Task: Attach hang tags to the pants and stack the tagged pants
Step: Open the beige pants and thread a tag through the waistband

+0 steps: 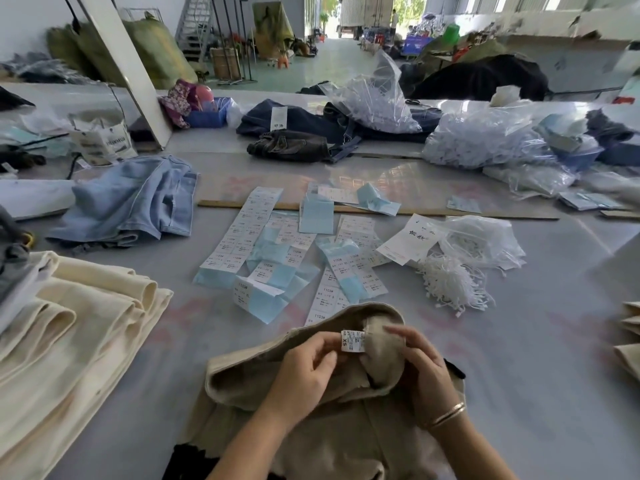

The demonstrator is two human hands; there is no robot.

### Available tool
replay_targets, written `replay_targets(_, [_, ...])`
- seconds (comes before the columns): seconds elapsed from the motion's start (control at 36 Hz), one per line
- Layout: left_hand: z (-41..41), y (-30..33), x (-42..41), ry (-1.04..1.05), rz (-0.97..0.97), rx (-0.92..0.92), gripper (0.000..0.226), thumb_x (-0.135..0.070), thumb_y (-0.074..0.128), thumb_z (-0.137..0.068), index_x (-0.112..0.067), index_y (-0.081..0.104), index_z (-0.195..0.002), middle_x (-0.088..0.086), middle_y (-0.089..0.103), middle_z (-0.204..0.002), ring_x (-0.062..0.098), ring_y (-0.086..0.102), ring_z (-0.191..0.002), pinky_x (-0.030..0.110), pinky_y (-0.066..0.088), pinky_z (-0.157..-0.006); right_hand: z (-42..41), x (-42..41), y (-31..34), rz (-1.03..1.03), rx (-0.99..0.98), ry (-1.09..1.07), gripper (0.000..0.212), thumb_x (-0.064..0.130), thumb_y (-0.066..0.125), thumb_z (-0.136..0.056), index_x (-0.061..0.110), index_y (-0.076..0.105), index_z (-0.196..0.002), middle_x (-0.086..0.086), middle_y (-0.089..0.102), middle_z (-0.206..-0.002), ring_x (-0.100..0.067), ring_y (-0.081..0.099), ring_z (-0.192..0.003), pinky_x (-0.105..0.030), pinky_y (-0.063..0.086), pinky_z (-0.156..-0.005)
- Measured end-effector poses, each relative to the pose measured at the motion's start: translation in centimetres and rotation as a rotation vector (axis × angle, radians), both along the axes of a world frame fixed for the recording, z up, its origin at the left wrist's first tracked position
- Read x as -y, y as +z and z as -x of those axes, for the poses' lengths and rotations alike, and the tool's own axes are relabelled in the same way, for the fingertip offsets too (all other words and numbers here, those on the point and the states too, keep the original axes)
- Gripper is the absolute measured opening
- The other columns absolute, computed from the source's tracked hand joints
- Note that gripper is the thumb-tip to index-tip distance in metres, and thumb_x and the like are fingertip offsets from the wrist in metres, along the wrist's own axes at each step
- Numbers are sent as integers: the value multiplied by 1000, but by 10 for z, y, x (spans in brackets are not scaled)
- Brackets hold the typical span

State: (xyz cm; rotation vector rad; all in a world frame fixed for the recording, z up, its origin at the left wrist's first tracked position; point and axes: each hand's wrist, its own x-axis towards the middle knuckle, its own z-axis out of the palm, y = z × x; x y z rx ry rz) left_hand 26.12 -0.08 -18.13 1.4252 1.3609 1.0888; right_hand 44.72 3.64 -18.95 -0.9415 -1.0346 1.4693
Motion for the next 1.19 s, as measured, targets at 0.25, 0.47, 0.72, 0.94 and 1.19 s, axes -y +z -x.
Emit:
replay_targets(0.25, [113, 31, 5, 55, -221, -1162, 66, -82, 30, -73, -33, 73, -79, -7, 53, -136, 24, 45, -128, 40, 21, -102, -45, -36, 56, -842, 1536, 261, 18, 23, 74, -80, 22, 70, -98, 6, 69, -99, -21, 66, -92, -36, 45, -80])
replay_targets(0.47, [153, 25, 12, 142, 53, -541, 45, -64, 75, -66, -25, 52, -69, -11, 67, -74, 3, 57, -66, 24, 42, -67, -52, -60, 86, -429, 1161, 123, 33, 13, 72, -82, 27, 47, -65, 13, 50, -65, 1, 49, -56, -10, 40, -58])
replay_targets(0.72, [64, 89, -11, 476, 83, 408, 16, -23, 70, -84, -25, 63, -98, -8, 63, -61, 5, 61, -55, 24, 49, -52, -7, -45, 140, -224, 624, 2, 28, 3, 66, -84, 24, 49, -91, 2, 53, -49, -7, 50, -35, -19, 39, -35])
replay_targets(0.94, [-22, 128, -18, 160, 74, 557, 70, -54, 87, -51, -25, 60, -110, 4, 73, -102, 20, 70, -96, 38, 55, -83, 39, -10, 167, -219, 215, 374, 34, -2, 46, -89, 18, 56, -115, -22, 67, -96, -31, 62, -76, -40, 54, -71])
replay_targets(1.19, [-35, 129, -13, 217, 200, 1169, 39, -14, 54, -77, -24, 38, -44, -10, 29, -39, 3, 27, -32, 15, 28, -32, -38, -60, 119, -215, 41, -20, 45, 4, 55, -81, 28, 59, -119, -2, 56, -132, -21, 55, -118, -28, 49, -91])
